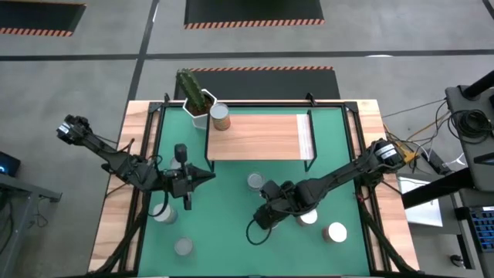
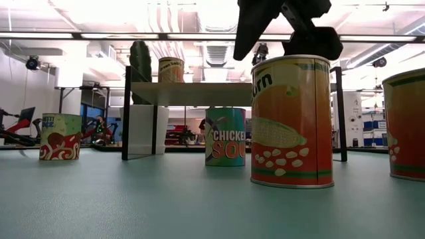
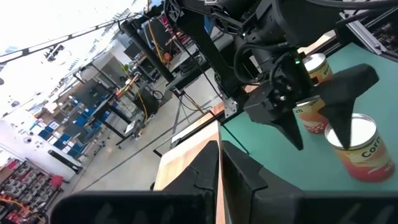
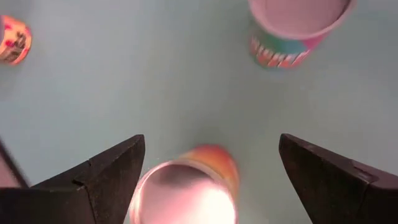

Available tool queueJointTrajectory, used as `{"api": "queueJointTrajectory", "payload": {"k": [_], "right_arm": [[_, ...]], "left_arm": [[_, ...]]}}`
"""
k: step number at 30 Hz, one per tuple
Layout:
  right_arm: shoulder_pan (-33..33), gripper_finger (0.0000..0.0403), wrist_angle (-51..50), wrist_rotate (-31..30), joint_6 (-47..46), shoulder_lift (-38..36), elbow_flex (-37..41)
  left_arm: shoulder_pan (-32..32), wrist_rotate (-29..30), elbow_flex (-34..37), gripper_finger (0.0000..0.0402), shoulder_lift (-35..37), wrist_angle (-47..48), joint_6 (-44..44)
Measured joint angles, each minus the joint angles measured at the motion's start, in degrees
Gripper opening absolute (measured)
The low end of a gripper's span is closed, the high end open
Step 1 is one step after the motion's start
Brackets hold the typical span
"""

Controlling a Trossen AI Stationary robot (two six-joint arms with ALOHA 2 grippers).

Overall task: Pick and place cans onto a shelf
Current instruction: Put the left canned corn on the shelf

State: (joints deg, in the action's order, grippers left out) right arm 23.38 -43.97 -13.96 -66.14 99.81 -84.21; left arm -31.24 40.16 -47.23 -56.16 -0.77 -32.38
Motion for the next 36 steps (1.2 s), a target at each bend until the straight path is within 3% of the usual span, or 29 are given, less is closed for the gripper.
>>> {"api": "queueJointTrajectory", "payload": {"k": [8, 36], "right_arm": [[0.00, 0.0359, -3.68, 6.91, -4.88, 0.00, -2.40], [1.29, 0.0359, -6.80, 8.53, -11.03, 3.17, -5.61]], "left_arm": [[0.02, -0.02, -0.01, 0.0000, 0.00, -0.92, -0.26], [0.11, -0.07, 0.00, 0.0000, 0.00, -1.09, -0.61]]}}
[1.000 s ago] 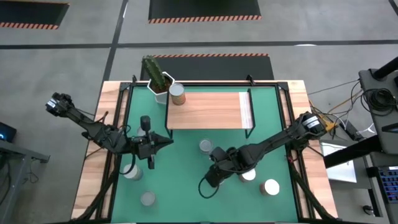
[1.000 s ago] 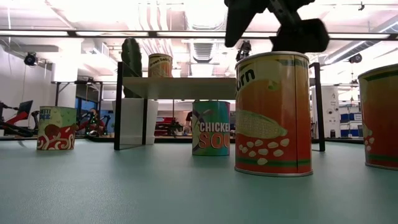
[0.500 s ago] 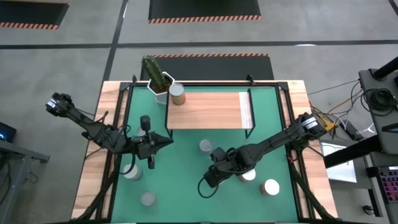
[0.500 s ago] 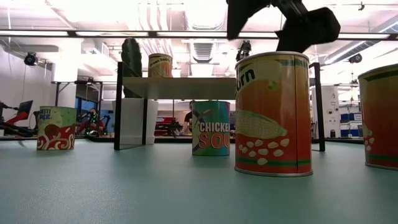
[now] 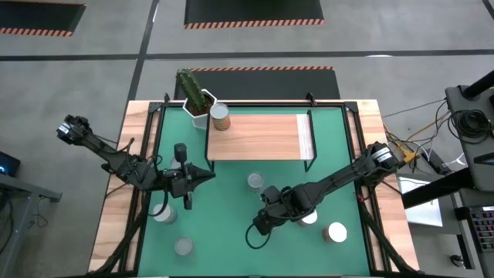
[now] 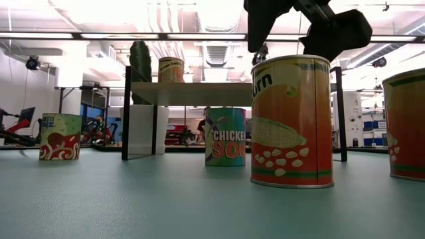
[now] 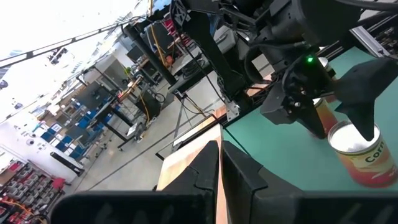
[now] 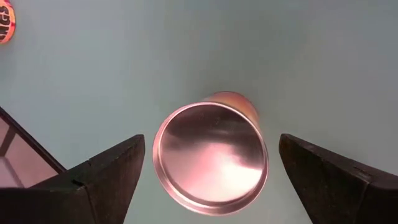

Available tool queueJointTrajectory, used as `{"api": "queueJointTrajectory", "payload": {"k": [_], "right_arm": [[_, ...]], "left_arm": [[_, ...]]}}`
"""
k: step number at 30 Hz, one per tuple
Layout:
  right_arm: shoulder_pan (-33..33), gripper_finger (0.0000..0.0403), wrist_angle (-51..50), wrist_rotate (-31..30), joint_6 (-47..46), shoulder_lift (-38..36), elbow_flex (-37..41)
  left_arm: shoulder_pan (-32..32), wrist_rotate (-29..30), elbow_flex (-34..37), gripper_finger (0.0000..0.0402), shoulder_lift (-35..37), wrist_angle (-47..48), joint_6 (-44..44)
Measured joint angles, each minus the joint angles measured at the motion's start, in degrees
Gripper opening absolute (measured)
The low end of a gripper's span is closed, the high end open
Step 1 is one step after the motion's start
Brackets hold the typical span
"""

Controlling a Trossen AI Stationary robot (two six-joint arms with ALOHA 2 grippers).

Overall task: Pick and place cans onto a shelf
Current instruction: Put the left canned corn on the shelf

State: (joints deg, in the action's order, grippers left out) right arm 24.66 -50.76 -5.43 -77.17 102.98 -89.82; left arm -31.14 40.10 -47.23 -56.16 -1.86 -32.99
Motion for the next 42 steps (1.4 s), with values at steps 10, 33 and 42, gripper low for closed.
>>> {"api": "queueJointTrajectory", "payload": {"k": [10, 33, 42], "right_arm": [[0.72, 0.0359, 3.40, 1.03, 2.14, 3.49, -0.10], [0.96, 0.0334, -9.85, -3.59, 10.00, 3.13, -8.37], [1.20, 0.0352, -7.85, -1.95, 15.57, 3.13, -9.18]], "left_arm": [[0.00, -0.02, 0.01, 0.0000, 0.00, -0.01, 0.00], [0.00, -0.02, 0.01, 0.0000, 0.02, -0.01, -0.27], [0.01, -0.02, 0.00, 0.0000, 0.02, -0.07, -0.55]]}}
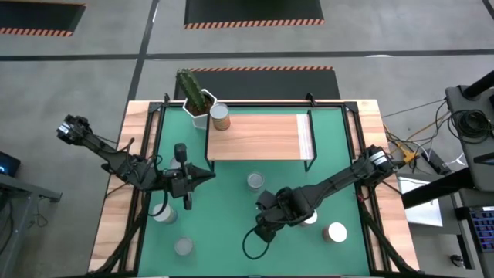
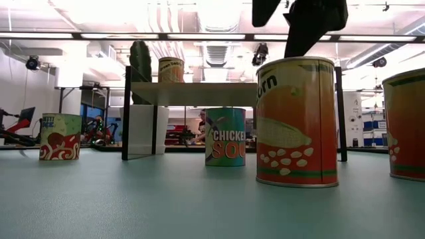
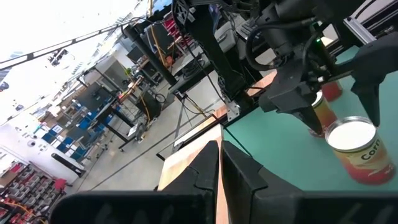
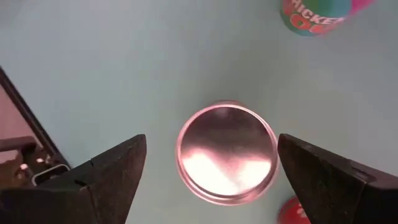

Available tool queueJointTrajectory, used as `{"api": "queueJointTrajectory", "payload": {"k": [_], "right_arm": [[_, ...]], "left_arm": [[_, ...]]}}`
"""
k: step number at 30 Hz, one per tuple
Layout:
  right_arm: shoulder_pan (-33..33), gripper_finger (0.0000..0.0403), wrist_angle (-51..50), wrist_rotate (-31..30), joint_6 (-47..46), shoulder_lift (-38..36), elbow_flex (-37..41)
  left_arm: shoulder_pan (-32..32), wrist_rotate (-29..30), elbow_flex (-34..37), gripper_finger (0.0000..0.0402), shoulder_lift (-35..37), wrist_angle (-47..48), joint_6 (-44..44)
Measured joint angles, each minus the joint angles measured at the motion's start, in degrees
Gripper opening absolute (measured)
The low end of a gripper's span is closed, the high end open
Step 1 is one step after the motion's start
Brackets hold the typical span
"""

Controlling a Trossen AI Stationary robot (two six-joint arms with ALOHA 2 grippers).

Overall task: Pick and place cans onto a shelf
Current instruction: Put the left canned corn on the shelf

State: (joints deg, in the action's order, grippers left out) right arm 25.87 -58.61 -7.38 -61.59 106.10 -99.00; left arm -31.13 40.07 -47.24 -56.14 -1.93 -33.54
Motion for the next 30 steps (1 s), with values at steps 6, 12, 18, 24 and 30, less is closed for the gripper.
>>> {"api": "queueJointTrajectory", "payload": {"k": [6, 12, 18, 24, 30], "right_arm": [[-0.63, 0.0357, 1.45, -0.09, -2.27, 0.00, 0.02], [-0.65, 0.0370, -1.25, 1.41, -5.09, 1.00, 0.09], [-0.67, 0.0370, -3.24, 1.62, -6.83, 1.96, 0.17], [-0.62, 0.0370, -1.81, 1.92, -7.63, 2.04, 0.17], [-0.37, 0.0370, -1.09, 1.79, -8.40, 2.44, 0.82]], "left_arm": [[0.01, 0.00, 0.01, 0.0000, 0.00, -0.07, 0.00], [0.01, 0.02, 0.02, 0.0000, 0.00, -0.20, 0.00], [0.00, 0.00, 0.00, 0.0000, 0.00, -0.22, 0.00], [0.01, 0.00, 0.00, 0.0000, 0.00, -0.22, 0.00], [0.01, 0.01, 0.02, 0.0000, 0.00, -0.22, 0.00]]}}
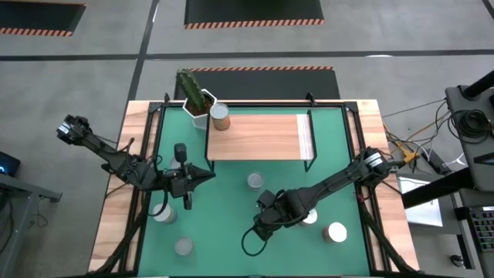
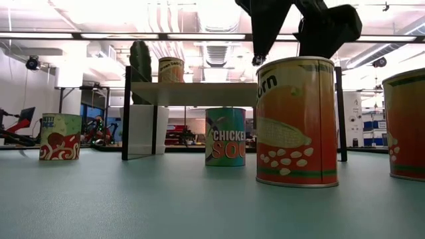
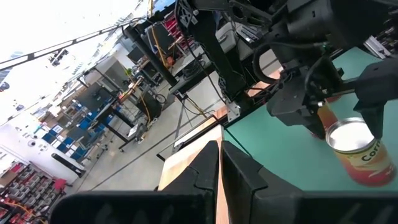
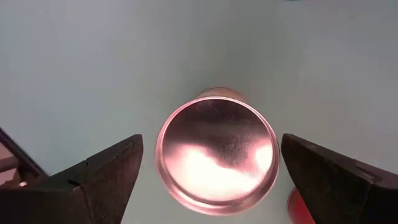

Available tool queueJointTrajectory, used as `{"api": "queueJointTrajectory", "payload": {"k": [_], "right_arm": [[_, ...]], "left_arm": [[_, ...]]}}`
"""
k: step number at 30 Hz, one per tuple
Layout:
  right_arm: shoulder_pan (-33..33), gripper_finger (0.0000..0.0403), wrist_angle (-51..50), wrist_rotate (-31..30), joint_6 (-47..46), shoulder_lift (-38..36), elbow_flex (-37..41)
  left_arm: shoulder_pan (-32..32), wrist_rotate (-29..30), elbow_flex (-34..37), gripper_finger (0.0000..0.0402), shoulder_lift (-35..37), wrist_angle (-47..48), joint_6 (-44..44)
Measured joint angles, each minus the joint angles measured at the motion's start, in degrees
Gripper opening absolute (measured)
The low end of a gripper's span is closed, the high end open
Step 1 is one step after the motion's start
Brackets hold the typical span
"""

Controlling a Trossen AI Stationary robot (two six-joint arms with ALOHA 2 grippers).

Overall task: Pick and place cans onto a shelf
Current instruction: Put the left canned corn on the shelf

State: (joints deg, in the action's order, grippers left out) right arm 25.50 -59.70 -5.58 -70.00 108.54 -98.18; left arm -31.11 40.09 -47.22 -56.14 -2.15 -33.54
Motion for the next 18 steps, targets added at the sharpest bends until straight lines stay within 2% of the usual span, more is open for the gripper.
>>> {"api": "queueJointTrajectory", "payload": {"k": [12, 18], "right_arm": [[0.13, 0.0365, 3.19, 0.58, -0.66, 1.31, 2.70], [0.13, 0.0307, 3.17, 1.35, -0.52, 1.87, 2.70]], "left_arm": [[0.00, 0.01, -0.02, 0.0000, -0.02, -0.03, 0.00], [0.00, 0.01, -0.02, 0.0000, -0.02, -0.04, 0.00]]}}
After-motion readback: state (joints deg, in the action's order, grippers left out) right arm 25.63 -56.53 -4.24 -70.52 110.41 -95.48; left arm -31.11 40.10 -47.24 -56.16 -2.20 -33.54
